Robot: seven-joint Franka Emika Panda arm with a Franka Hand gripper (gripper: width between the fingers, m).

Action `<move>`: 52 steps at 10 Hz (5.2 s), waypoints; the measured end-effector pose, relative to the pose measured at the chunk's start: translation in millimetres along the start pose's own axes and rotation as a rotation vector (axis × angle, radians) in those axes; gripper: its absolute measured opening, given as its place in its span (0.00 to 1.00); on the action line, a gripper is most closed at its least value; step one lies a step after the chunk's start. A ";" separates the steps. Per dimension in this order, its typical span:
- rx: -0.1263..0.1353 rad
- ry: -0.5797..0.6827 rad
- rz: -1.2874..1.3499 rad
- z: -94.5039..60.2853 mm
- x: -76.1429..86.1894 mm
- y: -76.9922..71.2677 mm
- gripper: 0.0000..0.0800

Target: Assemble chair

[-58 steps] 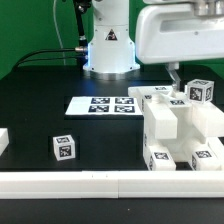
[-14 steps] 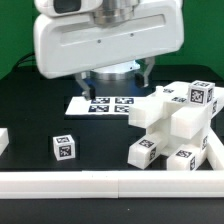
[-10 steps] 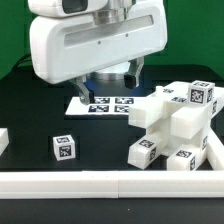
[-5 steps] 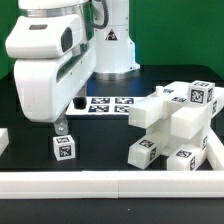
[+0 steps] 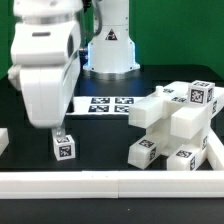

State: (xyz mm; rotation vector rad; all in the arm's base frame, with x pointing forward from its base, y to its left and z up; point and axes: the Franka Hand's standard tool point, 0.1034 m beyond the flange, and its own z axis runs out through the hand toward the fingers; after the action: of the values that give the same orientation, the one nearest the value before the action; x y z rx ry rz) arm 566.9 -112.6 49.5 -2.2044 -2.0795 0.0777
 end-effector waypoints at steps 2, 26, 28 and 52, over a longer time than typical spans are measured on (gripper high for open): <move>0.026 0.008 -0.001 20.7 -9.1 -11.7 0.81; -0.037 0.052 1.312 34.0 -43.2 -110.3 0.35; -0.039 0.060 1.416 32.7 -42.3 -106.4 0.35; 0.793 -0.512 1.615 33.0 -39.6 -95.7 0.81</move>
Offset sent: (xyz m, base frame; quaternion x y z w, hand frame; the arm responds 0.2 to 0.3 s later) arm -0.0179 0.0314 -0.0233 -0.0070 0.0259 0.0481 0.9985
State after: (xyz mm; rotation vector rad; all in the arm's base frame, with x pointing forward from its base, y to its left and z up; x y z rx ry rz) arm 465.9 -145.3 26.2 -2.5914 0.2781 1.3127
